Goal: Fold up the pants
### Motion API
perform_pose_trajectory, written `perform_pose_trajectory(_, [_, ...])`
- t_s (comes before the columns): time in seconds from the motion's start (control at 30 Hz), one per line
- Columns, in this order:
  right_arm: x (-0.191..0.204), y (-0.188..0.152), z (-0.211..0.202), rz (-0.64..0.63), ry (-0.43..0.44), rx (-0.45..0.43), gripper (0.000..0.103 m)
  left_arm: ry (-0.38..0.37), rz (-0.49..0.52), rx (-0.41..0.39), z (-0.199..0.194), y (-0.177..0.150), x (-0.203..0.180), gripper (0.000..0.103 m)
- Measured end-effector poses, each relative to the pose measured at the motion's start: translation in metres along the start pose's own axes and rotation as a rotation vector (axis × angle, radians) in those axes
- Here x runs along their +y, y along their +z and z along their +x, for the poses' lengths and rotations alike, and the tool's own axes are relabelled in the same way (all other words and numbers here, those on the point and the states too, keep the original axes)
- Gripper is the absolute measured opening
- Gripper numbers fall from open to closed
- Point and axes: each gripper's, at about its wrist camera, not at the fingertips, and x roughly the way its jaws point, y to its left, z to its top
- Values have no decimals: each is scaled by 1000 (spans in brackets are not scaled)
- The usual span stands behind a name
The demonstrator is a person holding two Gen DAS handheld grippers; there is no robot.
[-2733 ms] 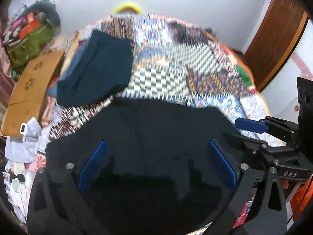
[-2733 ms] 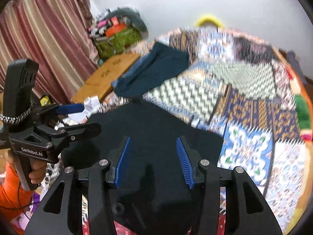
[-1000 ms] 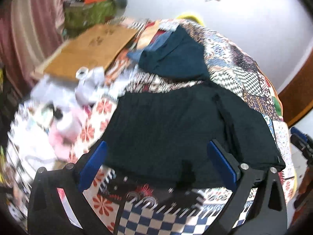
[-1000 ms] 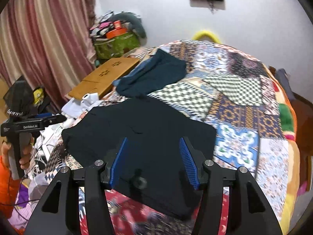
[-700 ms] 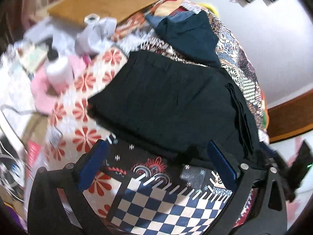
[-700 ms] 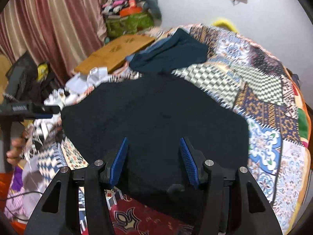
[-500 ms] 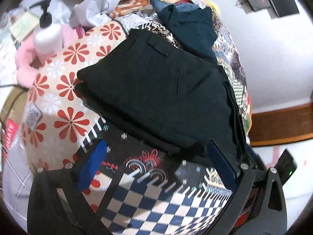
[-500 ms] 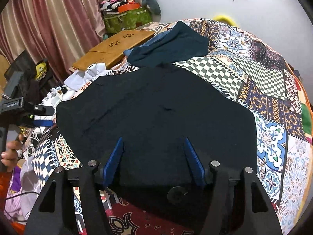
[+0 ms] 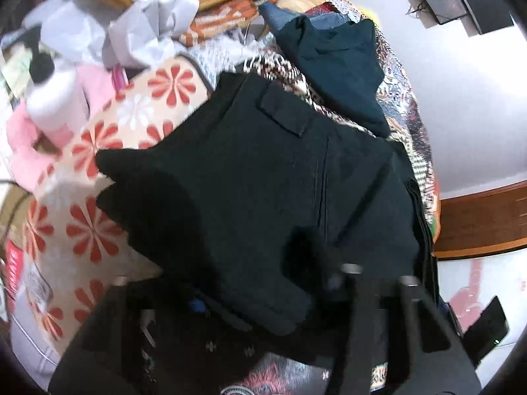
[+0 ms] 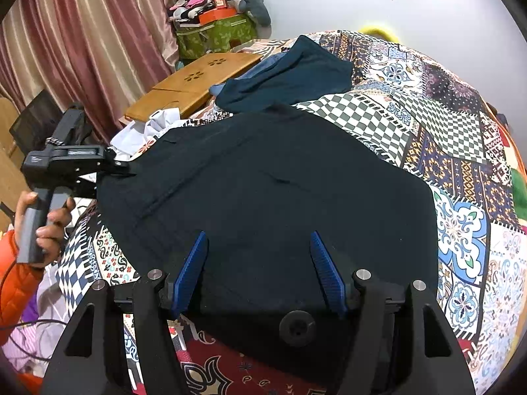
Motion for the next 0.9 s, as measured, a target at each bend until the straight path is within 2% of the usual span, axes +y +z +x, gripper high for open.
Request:
perform_pose_trajectory(0.1, [-2,-2,-2,18,8,-7,61,57,77,-90,-15,4,-16,22])
perform_pose_trajectory(0.27, [-12,-6,-14,81,16,-31,60,117,286,-286,-61,-3,-77,19])
perform_pose_trajectory(0.4, [-34,-12,-37,143,-22,-71,61,103,451,-425,-93,-13,-141,18])
perform_pose_trajectory(0.53, [-65,-27,-61,229,-83,-99,61,43,608,-507,-109,-30,-206,17])
perform_pose_trajectory(0.63, [-91,-44,-67,306,-131,-82,61,-19,701,-503,-104,-45,-252,15])
perform_pose_trajectory(0.73, [-107,-65,-55,354,-157,-3,61,-68,787,-459,-83,-63,-292,13])
perform_pose_trajectory(0.9, [-107,-80,-51,391,-128,-16,61,-123,878,-282,-25,-100,-341,12])
